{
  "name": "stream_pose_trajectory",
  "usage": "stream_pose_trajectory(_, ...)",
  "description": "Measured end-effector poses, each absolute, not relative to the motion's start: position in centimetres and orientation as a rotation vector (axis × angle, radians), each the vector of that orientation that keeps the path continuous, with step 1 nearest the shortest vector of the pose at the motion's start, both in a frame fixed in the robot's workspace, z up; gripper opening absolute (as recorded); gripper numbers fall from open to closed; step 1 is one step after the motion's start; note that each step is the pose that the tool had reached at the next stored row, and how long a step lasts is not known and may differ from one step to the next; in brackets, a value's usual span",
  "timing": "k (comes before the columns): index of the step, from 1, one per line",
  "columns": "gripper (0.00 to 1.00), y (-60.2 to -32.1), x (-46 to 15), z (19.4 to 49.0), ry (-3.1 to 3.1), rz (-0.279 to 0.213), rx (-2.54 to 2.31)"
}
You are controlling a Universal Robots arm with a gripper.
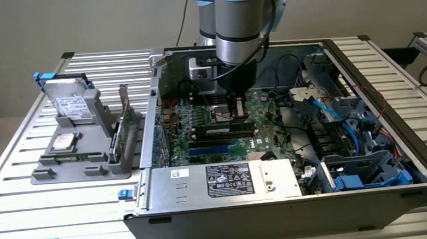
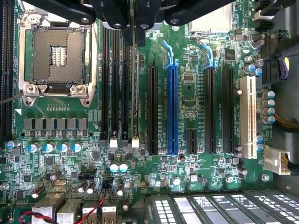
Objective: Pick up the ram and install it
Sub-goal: 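Insert the ram into the slot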
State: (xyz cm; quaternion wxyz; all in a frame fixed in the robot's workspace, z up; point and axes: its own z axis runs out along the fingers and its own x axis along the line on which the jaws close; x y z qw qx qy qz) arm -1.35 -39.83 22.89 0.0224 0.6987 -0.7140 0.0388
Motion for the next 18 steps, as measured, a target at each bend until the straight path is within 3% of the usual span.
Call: stream_pose_trajectory(18,0.14,-39.67,-1.79,22.59,-2.221,0.138,2.168)
